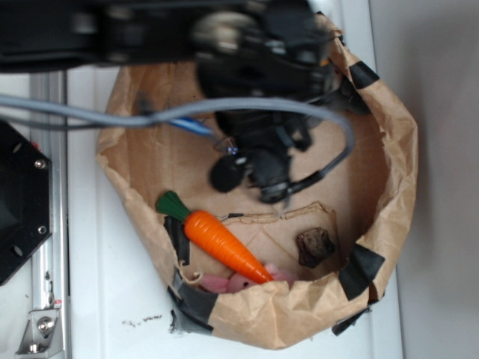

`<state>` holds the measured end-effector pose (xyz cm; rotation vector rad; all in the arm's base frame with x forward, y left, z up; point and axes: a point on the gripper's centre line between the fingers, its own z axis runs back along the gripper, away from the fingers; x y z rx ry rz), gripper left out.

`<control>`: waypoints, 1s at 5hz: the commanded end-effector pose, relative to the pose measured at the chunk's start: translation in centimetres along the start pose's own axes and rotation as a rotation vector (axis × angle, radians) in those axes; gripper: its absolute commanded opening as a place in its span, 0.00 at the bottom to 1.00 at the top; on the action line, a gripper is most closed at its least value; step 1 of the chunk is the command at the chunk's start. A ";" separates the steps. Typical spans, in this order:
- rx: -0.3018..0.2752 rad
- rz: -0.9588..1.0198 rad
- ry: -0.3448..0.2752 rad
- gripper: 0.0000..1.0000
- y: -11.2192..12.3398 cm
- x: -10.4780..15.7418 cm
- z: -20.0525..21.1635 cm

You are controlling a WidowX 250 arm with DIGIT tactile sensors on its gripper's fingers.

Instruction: Grab the silver keys.

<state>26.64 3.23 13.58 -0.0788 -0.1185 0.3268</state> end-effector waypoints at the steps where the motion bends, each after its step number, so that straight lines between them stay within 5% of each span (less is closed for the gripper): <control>1: -0.062 -0.110 -0.044 0.00 -1.4 0.4 0.8; 3: -0.132 -0.232 -0.146 0.00 -1.6 -0.6 1.7; 4: -0.112 -0.236 -0.328 0.00 -1.4 -0.7 1.8; 5: -0.099 -0.196 -0.268 0.00 -1.1 0.0 1.2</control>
